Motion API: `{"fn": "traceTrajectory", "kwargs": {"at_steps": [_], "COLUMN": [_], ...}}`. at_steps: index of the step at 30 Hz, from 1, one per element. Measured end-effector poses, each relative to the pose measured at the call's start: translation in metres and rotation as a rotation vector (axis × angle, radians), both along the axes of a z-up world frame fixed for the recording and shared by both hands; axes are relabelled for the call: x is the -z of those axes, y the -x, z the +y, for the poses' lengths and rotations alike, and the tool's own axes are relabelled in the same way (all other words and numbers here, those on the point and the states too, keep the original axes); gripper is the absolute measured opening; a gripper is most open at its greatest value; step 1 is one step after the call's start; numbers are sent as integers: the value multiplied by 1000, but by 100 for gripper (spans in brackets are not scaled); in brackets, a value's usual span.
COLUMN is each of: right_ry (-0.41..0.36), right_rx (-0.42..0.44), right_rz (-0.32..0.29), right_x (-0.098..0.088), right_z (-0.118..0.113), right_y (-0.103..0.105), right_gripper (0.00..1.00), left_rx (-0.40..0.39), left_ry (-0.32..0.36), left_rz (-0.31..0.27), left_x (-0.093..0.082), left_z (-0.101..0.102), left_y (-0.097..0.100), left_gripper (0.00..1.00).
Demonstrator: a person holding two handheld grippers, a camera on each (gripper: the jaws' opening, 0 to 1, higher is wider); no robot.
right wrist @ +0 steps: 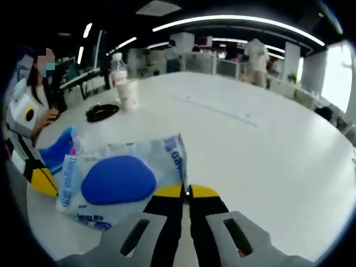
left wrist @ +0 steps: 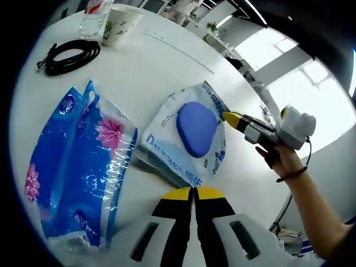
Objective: Arrange the tabletop items into an orderly group along one side of the table until the central work area is clear of visible clutter.
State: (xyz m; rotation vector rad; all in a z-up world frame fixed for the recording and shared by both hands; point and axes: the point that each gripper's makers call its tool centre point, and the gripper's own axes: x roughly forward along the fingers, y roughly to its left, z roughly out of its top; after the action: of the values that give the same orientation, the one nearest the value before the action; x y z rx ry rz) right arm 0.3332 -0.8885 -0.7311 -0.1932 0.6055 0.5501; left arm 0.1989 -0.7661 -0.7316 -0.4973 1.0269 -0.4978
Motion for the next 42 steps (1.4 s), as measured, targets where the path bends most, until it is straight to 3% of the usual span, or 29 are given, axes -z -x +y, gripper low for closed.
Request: {"fn": "traceTrajectory", "kwargs": {"at_steps": [6, 10, 14, 26, 42], "right_ry": [16, 21, 17, 12, 55], "right_rx": [-6, -9, -9, -10, 14], "right_rz": [8, 14, 18, 32, 29], "right_x": [1, 2, 2, 2, -4], "right_z": [0, -1, -1, -5, -21], "right_y": [2, 4, 5, 13, 27], "right_gripper": [0, 0, 0, 0, 0], "left_rx": [-10, -10, -2, -11, 31], "left_ry": [9, -9, -31, -38, -21], "left_rz": [31, 25, 31, 60, -32], "left_x": [4, 3, 8, 14, -5], "left_z": [0, 0, -2, -2, 5], "left_y": [1, 4, 6, 3, -13], "left_gripper": [2, 17, 20, 9, 6]}}
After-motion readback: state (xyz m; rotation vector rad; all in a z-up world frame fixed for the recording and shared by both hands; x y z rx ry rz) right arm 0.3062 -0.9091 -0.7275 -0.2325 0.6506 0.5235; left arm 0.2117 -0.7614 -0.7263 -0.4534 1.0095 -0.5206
